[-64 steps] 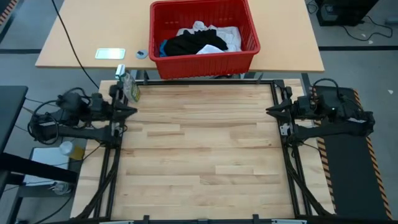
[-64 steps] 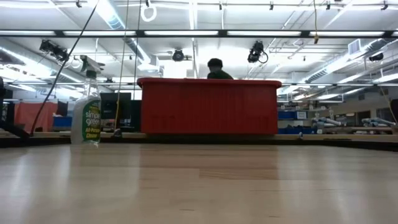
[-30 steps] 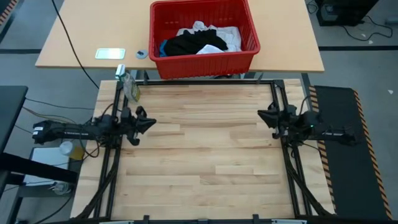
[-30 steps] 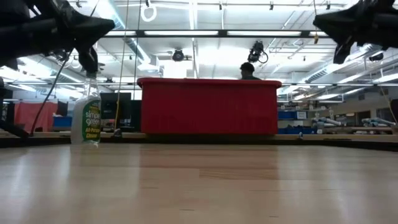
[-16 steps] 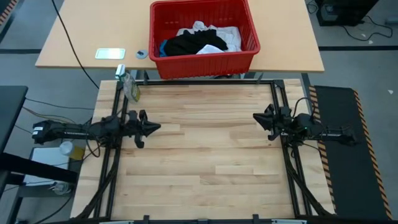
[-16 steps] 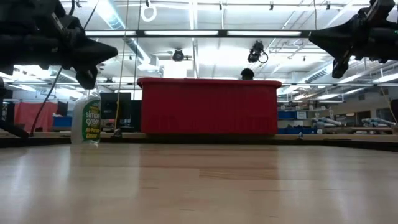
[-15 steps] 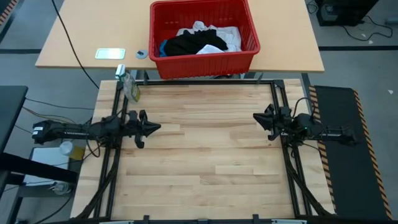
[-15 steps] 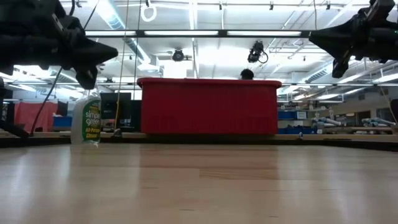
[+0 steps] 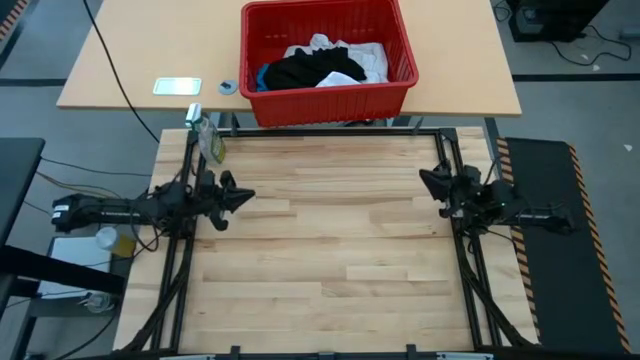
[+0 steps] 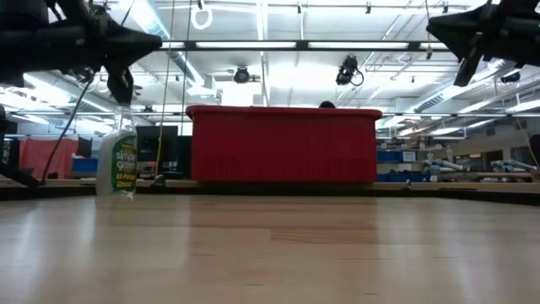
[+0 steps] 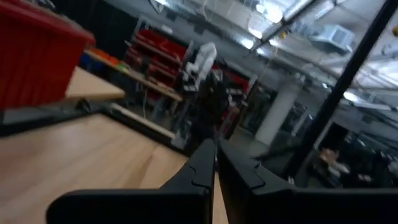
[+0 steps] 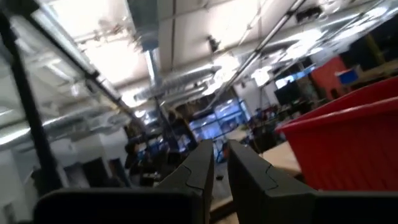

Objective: Fold laundry
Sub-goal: Fold the white polo shirt

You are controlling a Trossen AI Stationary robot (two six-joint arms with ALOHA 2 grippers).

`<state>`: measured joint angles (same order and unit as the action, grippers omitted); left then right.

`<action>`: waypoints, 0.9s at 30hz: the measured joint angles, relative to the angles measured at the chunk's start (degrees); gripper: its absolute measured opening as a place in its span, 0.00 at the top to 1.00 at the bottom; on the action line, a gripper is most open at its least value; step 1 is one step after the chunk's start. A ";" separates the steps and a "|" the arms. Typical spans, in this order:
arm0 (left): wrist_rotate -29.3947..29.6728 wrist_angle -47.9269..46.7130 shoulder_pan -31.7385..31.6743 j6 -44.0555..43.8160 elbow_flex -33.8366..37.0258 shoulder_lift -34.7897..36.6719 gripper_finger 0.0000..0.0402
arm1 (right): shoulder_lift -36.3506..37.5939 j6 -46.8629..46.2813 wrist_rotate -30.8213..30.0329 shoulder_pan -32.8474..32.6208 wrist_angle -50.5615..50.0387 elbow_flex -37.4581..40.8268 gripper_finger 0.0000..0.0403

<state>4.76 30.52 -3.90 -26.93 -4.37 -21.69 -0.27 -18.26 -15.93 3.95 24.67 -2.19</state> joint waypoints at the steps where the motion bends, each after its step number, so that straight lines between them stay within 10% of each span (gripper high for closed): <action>1: 0.05 0.59 -0.18 -0.20 -0.34 -0.01 0.94 | 0.02 -0.02 -1.40 0.00 0.15 -0.38 0.86; 11: 2.67 20.68 -0.79 0.78 -1.76 0.00 0.94 | -0.06 7.56 -11.45 0.02 17.42 -0.94 0.86; 17: 15.14 30.19 -0.81 -1.49 -1.76 -0.04 0.94 | -2.51 12.78 -11.27 0.02 17.70 -5.79 0.86; 27: 16.12 28.27 -0.81 -5.08 -4.91 -1.94 0.94 | -17.64 17.46 -18.05 0.07 9.21 -21.22 0.86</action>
<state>20.88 58.79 -4.71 -32.02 -9.28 -23.64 -17.92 -0.80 -33.98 4.02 33.87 -23.41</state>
